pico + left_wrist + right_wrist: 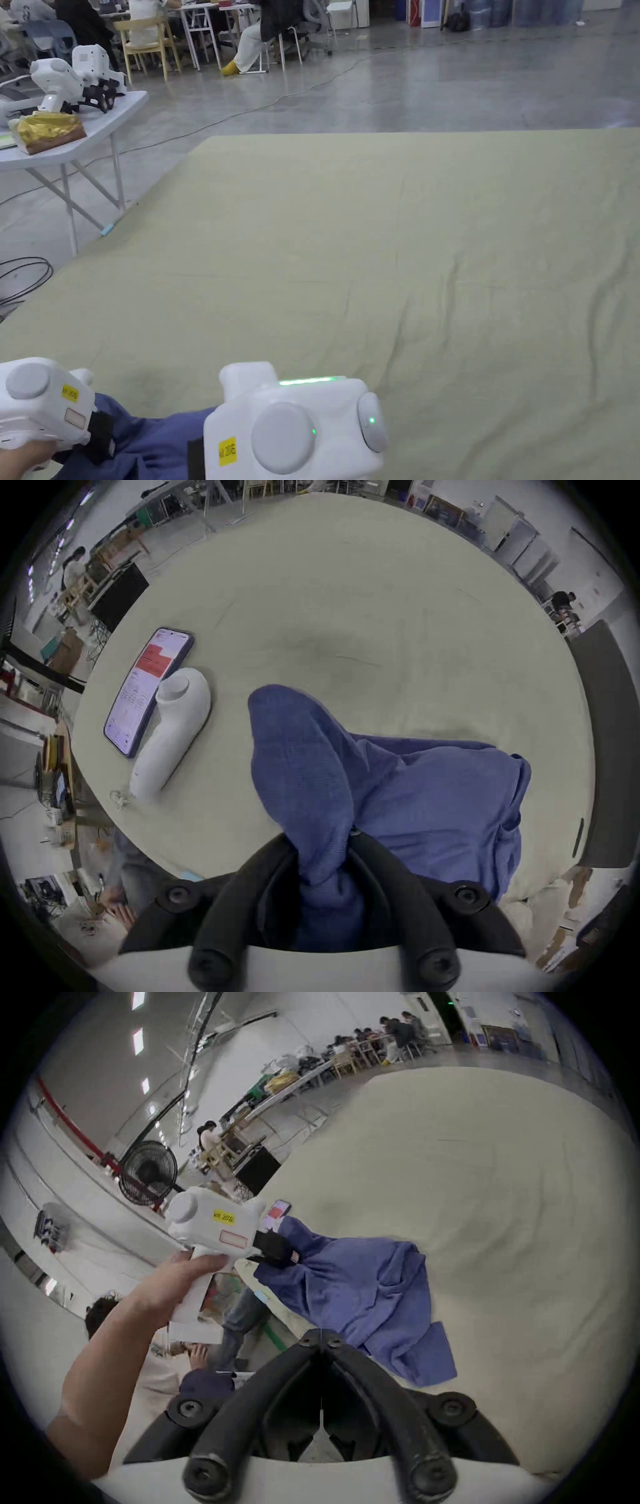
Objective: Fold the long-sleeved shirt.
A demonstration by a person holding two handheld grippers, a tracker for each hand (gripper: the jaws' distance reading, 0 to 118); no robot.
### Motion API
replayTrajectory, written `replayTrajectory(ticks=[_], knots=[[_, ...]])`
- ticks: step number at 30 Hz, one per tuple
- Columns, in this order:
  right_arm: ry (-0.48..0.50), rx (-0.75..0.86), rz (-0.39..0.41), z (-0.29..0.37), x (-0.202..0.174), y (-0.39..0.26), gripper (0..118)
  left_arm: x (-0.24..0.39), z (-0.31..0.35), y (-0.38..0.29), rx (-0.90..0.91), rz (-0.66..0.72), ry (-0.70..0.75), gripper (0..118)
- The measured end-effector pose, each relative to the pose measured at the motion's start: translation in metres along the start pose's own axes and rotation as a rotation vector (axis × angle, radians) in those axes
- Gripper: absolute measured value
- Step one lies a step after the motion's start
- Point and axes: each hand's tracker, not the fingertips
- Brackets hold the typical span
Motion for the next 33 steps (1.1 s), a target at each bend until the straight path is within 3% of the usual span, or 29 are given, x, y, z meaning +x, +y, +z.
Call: replayTrajectory(ticks=[2,3,4,5,6,9,12,13,14,15,16,18,25,29,33], knots=[[-0.009,0.011,-0.008,0.001,0.001,0.002,0,0.008,0.002,-0.003,0.053,0.008,0.053,10],[-0.012,0.013,-0.004,0.003,0.002,0.003,0,0.016,0.006,-0.004,0.088,-0.035,0.123,26],[-0.013,0.016,-0.003,0.005,0.003,0.004,0,0.021,0.01,-0.003,0.105,-0.094,0.179,68],[-0.011,0.023,-0.008,0.008,0.006,0.004,0,0.032,0.018,-0.008,0.186,-0.163,0.238,101],[-0.008,0.026,-0.015,0.012,0.009,0.004,0,0.044,0.033,-0.013,0.326,-0.24,0.257,114],[-0.01,0.043,-0.046,0.026,0.018,0.002,0,0.072,0.079,-0.017,0.535,-0.375,0.331,115],[-0.014,0.09,-0.075,0.055,0.032,0.0,0,0.104,0.127,-0.017,0.597,-0.343,0.148,115],[-0.022,0.116,-0.074,0.067,0.037,-0.001,0,0.117,0.142,-0.019,0.581,-0.3,0.069,113],[-0.036,0.136,-0.057,0.08,0.043,-0.002,0,0.128,0.159,-0.021,0.568,-0.287,-0.018,101],[-0.058,0.157,-0.036,0.098,0.05,-0.002,0,0.141,0.178,-0.028,0.619,-0.292,-0.118,64],[-0.101,0.186,-0.026,0.121,0.06,-0.002,0,0.157,0.198,-0.032,0.72,-0.28,-0.164,0],[-0.173,0.274,-0.025,0.163,0.077,0.0,0,0.189,0.234,-0.046,0.86,-0.283,-0.111,0],[-0.481,0.761,0.012,0.367,0.106,-0.004,0,0.312,0.313,-0.081,1.111,-0.365,-0.246,0],[-0.678,0.991,0.113,0.452,0.094,-0.023,0,0.356,0.349,-0.118,1.229,-0.312,-0.305,0],[-0.77,1.088,0.186,0.494,0.092,-0.05,0,0.378,0.367,-0.143,1.284,-0.281,-0.369,0]])
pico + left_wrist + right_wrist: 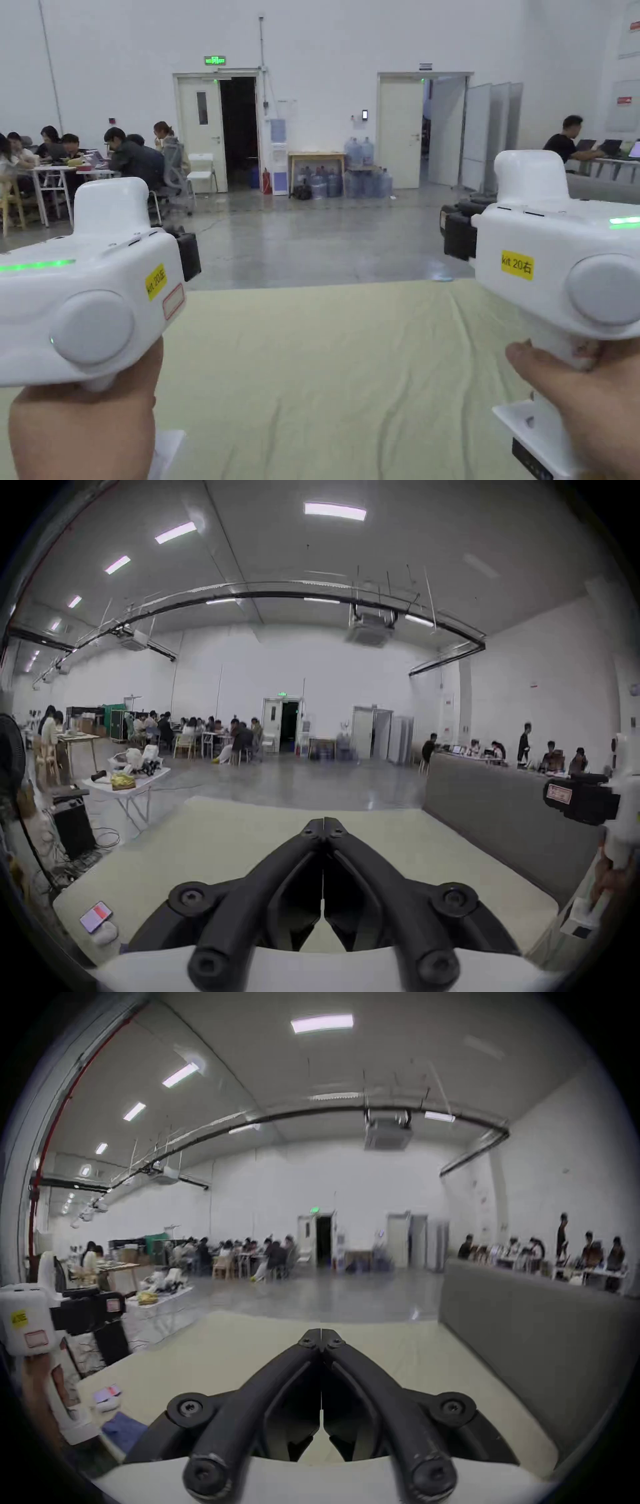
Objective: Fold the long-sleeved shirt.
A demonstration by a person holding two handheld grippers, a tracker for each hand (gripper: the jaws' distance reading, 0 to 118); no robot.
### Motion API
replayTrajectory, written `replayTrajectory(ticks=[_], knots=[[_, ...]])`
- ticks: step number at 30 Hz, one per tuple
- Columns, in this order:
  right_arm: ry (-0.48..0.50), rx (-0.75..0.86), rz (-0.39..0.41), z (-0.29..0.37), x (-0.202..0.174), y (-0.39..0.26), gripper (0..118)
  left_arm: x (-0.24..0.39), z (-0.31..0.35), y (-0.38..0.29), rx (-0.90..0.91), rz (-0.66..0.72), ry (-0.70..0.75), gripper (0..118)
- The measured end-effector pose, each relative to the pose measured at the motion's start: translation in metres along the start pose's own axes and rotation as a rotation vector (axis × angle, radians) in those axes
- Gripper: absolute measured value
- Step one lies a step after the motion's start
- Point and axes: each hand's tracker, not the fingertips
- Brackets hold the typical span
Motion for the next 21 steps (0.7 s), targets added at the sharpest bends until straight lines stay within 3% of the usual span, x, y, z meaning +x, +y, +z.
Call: replayTrajectory(ticks=[3,20,21], knots=[[-0.051,0.015,-0.008,0.016,0.01,-0.004,0,0.019,0.004,-0.003,-0.001,-0.028,0.011,0],[-0.023,-0.023,0.023,0.036,-0.009,-0.034,0,0.033,0.032,-0.028,-0.076,-0.03,0.033,0],[-0.011,-0.016,0.025,0.035,-0.011,-0.034,0,0.035,0.033,-0.027,-0.082,-0.041,0.07,8]])
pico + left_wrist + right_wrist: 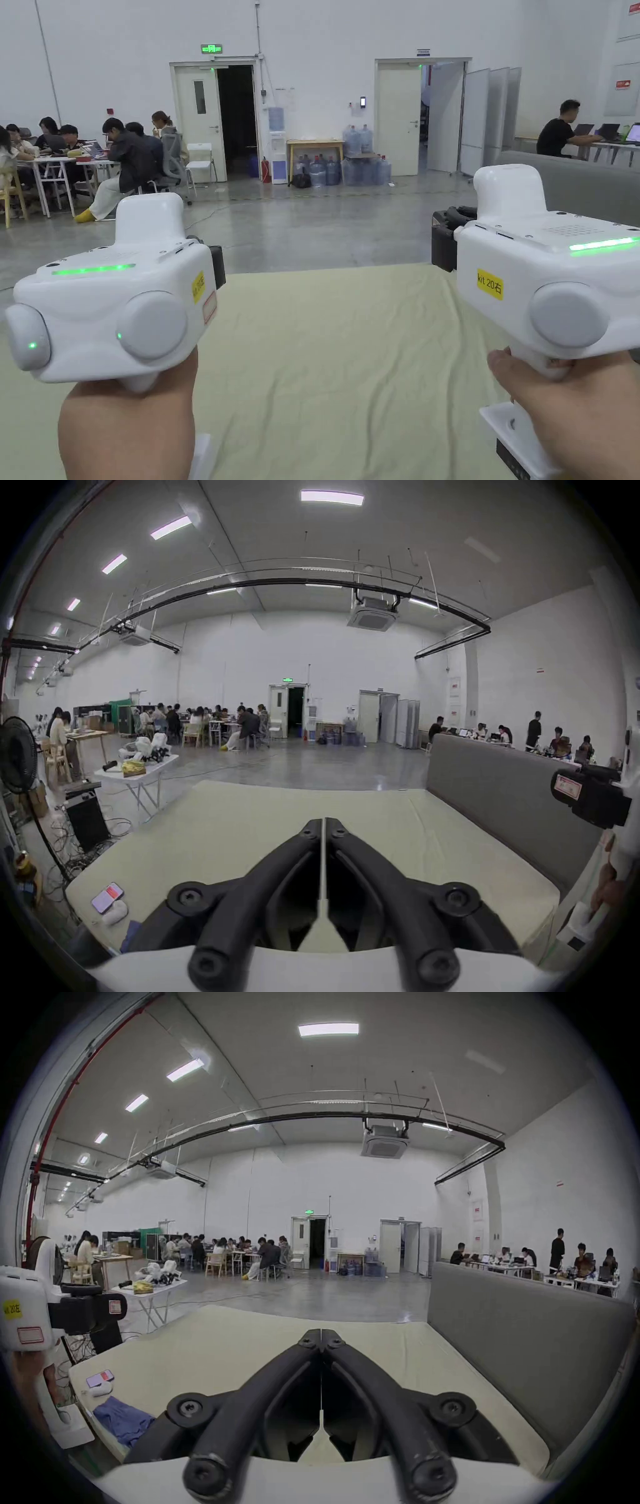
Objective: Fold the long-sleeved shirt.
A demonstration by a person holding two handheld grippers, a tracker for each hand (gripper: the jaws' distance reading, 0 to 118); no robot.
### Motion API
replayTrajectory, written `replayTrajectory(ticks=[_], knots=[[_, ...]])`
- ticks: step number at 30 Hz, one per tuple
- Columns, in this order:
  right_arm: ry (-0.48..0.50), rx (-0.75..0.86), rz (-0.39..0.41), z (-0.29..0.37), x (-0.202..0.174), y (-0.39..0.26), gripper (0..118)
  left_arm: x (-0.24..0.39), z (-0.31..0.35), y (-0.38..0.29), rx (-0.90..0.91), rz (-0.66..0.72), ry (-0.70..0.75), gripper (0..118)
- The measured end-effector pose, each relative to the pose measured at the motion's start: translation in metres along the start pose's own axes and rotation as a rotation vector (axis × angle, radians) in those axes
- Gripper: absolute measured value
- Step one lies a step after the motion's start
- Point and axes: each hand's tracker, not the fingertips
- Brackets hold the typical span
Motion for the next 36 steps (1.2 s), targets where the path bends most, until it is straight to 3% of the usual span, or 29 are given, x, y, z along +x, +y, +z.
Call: replayTrajectory(ticks=[1,2,3,4,5,6,18,20,36], knots=[[0.013,0.008,-0.006,0.0,0.0,-0.001,20,0.002,0.001,0.0,0.01,-0.011,0.007,47],[0.016,0.007,-0.022,-0.001,0.0,-0.001,59,0.002,0.003,0.0,0.028,-0.043,0.036,91],[0.012,-0.001,-0.044,-0.004,-0.001,0.0,99,0.003,0.003,0.0,0.03,-0.051,0.05,118],[0.02,-0.027,-0.072,-0.008,0.0,-0.001,118,0.004,0.0,0.001,0.009,-0.064,0.066,116],[0.019,-0.062,-0.093,-0.012,0.0,-0.001,118,0.002,0.005,-0.004,-0.041,-0.061,0.056,117],[0.054,-0.004,-0.116,-0.005,0.002,0.0,118,-0.002,0.007,-0.001,0.038,-0.086,0.074,117],[0.052,-0.07,-0.105,-0.006,-0.011,-0.001,118,0.002,0.018,0.003,0.041,-0.081,0.052,117],[0.015,-0.094,-0.104,-0.007,-0.014,0.0,118,0.003,0.018,0.003,0.041,-0.082,0.052,118],[0.008,-0.086,-0.098,-0.003,-0.015,-0.002,118,0.003,0.017,-0.001,0.019,-0.068,0.039,118]])
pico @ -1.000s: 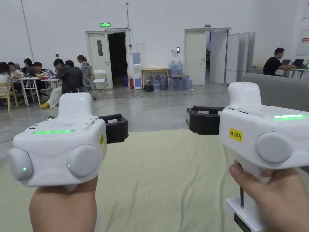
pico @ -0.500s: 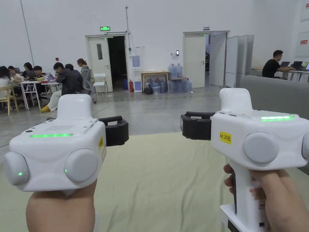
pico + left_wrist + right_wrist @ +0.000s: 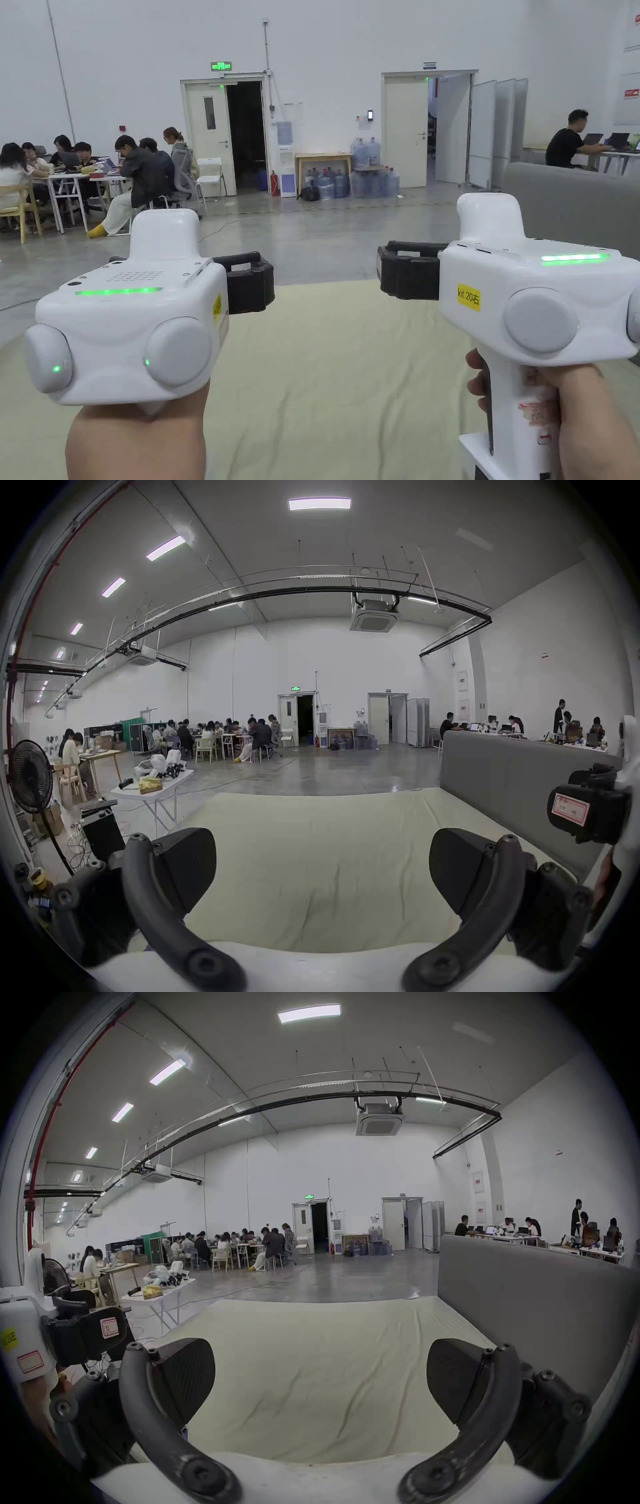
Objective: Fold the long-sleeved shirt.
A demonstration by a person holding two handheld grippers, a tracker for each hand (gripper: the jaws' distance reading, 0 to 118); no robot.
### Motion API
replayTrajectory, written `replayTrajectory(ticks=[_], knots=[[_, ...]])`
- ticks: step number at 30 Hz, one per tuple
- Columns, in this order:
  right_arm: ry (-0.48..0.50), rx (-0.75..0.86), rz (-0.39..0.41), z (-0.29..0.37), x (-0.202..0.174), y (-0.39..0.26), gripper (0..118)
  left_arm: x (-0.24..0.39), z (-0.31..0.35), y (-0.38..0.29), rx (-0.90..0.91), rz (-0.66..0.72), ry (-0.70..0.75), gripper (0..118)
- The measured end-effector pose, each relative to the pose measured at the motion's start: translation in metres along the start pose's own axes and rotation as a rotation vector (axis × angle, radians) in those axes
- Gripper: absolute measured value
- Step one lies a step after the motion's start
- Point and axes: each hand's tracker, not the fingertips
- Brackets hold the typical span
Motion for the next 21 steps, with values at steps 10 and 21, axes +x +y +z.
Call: replayTrajectory(ticks=[10,21], knots=[[0.011,-0.005,-0.007,0.0006,-0.0028,0.0009,118,-0.0033,-0.002,-0.001,-0.015,0.011,-0.007,118],[0.003,-0.008,-0.023,0.0016,0.0012,0.0048,118,-0.0016,-0.0015,0.0018,-0.015,0.011,-0.013,118]])
